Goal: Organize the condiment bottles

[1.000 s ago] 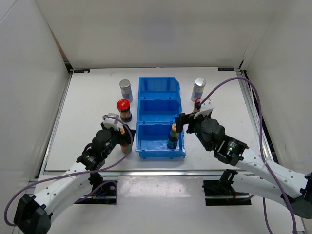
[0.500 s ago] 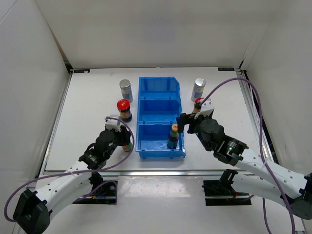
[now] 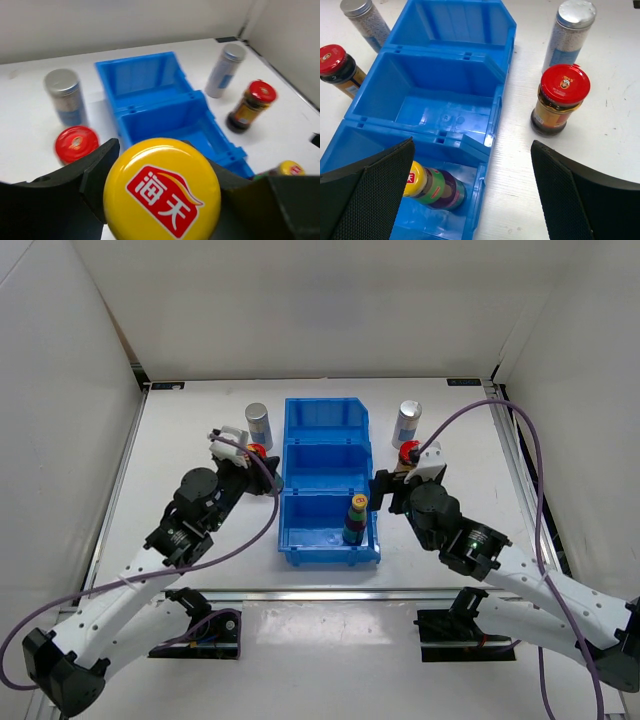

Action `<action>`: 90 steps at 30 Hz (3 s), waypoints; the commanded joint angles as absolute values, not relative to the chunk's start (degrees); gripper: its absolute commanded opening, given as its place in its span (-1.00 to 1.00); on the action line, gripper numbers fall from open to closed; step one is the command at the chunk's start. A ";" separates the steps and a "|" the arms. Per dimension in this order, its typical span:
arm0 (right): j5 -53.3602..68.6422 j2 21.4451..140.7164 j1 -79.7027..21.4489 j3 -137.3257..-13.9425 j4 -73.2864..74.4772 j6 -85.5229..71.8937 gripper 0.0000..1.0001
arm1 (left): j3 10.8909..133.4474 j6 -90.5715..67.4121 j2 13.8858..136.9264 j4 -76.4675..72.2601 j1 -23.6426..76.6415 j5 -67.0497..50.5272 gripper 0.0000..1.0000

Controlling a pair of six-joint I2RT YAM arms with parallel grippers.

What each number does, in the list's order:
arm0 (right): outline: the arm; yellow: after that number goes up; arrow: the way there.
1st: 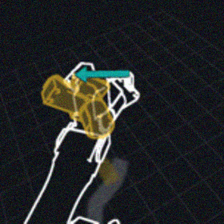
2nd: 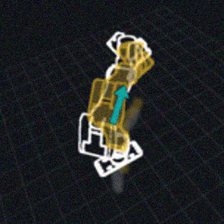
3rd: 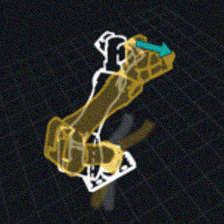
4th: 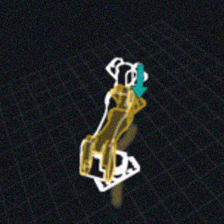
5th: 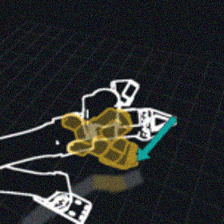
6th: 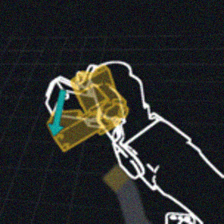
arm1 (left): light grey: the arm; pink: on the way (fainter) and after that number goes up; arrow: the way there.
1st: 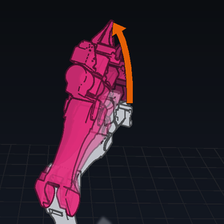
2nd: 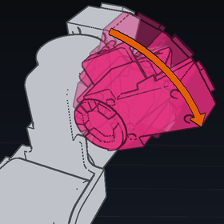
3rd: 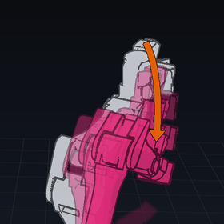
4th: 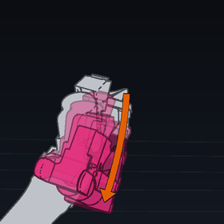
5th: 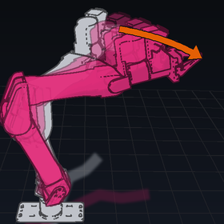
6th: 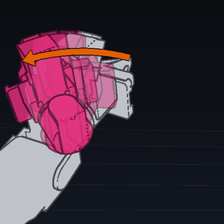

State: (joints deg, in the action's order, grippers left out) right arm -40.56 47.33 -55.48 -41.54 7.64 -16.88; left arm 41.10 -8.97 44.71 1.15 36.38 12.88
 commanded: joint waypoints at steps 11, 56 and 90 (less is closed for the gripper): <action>-44.21 45.00 -54.76 -40.96 10.10 -21.01 1.00 | 36.74 -8.71 60.27 -14.41 48.68 0.18 -0.79; -43.87 47.96 -38.27 -42.18 9.49 -7.12 1.00 | 22.86 19.06 32.09 -12.10 42.80 44.74 1.00; -15.47 95.27 -18.46 -69.52 18.90 -13.44 0.87 | 22.85 22.76 39.46 -17.31 42.19 48.52 1.00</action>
State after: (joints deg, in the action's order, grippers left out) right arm -17.06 93.95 -19.18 -67.70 19.59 -12.03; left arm 21.47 22.65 39.59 -16.36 42.44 47.59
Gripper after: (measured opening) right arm 0.956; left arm 0.999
